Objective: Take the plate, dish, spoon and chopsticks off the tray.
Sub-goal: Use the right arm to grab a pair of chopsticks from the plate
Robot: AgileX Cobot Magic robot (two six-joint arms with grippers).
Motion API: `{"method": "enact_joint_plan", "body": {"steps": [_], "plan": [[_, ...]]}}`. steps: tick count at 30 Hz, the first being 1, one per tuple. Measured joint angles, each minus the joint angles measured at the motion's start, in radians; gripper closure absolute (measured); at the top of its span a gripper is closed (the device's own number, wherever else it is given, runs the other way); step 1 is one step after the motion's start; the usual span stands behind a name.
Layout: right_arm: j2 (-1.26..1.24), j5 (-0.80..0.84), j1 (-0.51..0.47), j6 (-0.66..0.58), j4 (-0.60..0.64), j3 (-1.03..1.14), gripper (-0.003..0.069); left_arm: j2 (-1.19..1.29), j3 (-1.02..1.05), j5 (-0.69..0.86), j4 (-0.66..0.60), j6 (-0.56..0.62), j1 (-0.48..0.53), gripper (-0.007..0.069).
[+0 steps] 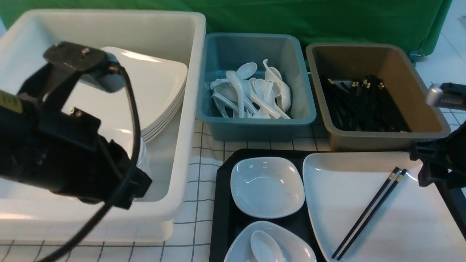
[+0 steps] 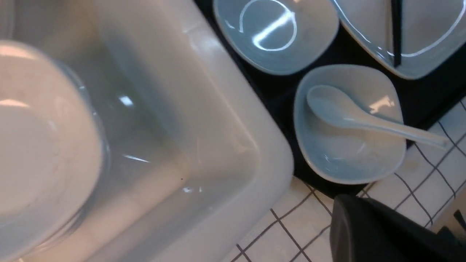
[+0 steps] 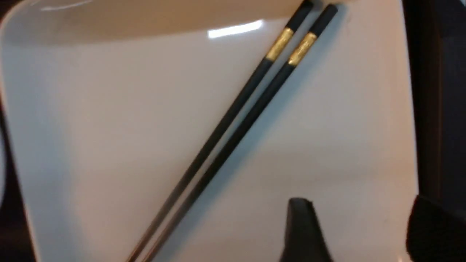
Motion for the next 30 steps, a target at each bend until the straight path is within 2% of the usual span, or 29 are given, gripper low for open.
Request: {"method": "enact_joint_plan", "body": {"steps": [5,7,13,20,23,25,26,29,30], "plan": [[0.145,-0.008,0.025,0.052,-0.008,-0.081,0.0059,0.000,0.000,-0.001,0.022,-0.016,-0.050,0.0630],[0.190,-0.009,0.026,0.065,-0.008,-0.107,0.0042,0.000,0.000,-0.001,0.023,-0.017,-0.054,0.0630],[0.312,-0.019,0.028,0.103,-0.008,-0.187,0.0040,0.000,0.000,-0.001,0.046,-0.025,-0.054,0.0630],[0.388,-0.054,0.028,0.124,-0.008,-0.198,0.0079,0.000,0.000,-0.001,0.049,-0.028,-0.054,0.0630],[0.400,-0.050,0.029,0.131,-0.006,-0.199,0.0134,0.000,0.000,0.009,0.049,-0.028,-0.054,0.0630],[0.400,-0.038,0.029,0.129,-0.005,-0.199,0.0208,0.000,0.000,0.017,0.049,-0.028,-0.054,0.0629],[0.400,-0.034,0.029,0.129,-0.005,-0.199,0.0219,0.000,0.000,0.017,0.049,-0.028,-0.054,0.0629],[0.400,0.011,0.029,0.081,-0.004,-0.199,0.0510,0.000,0.000,0.022,0.050,-0.028,-0.054,0.0628],[0.400,0.024,0.029,0.066,-0.005,-0.199,0.0536,0.000,0.000,0.022,0.050,-0.028,-0.054,0.0628]]}}
